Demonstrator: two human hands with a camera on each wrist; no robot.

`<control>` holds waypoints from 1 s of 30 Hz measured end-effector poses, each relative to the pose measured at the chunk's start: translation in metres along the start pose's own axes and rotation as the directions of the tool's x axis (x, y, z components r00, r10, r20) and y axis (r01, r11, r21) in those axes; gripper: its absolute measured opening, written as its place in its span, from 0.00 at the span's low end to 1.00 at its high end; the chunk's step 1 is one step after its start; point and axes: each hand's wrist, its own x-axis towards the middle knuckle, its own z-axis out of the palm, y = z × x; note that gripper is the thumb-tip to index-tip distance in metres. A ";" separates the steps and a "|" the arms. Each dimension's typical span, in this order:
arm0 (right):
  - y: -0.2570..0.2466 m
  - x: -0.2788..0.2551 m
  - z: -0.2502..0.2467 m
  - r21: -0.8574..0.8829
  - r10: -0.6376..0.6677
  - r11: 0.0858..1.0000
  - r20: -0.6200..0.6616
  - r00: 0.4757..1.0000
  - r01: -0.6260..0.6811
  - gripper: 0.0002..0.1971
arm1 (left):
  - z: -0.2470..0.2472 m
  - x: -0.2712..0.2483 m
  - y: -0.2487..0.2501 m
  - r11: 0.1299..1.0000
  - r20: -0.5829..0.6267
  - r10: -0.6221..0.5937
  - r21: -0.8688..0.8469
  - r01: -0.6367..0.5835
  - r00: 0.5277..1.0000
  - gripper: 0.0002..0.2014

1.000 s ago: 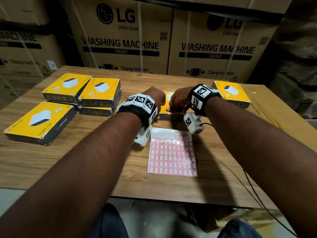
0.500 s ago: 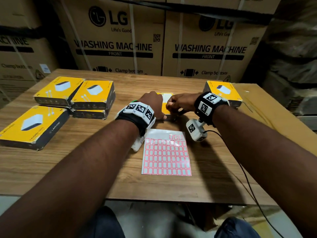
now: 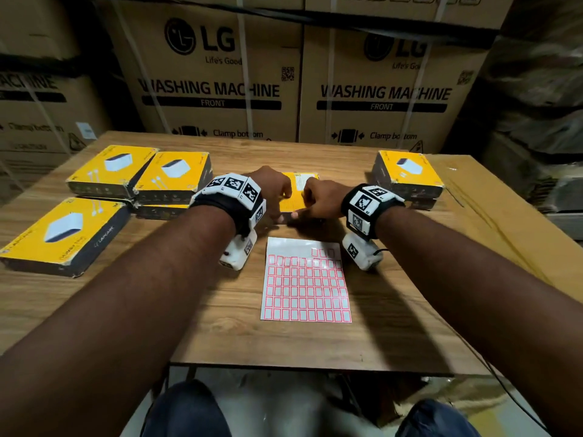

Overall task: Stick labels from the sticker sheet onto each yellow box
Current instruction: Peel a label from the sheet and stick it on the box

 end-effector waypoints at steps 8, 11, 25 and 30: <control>0.005 0.000 0.004 0.009 -0.046 0.999 -0.036 0.998 0.047 0.29 | 0.005 0.009 0.014 0.999 -0.097 -0.043 -0.033 0.040 0.994 0.26; 0.007 -0.001 0.001 0.050 -0.035 0.998 -0.007 0.999 0.036 0.33 | 0.009 0.012 0.020 0.997 -0.161 -0.067 0.017 0.071 0.985 0.28; 0.004 0.004 -0.004 0.105 0.034 0.994 0.023 0.999 -0.036 0.21 | 0.008 0.016 -0.001 0.988 -0.148 -0.066 -0.148 0.044 0.987 0.13; 0.007 0.004 -0.002 0.157 0.053 0.986 -0.015 0.998 -0.050 0.11 | 0.010 0.016 -0.003 0.987 -0.139 -0.061 -0.154 0.039 0.988 0.13</control>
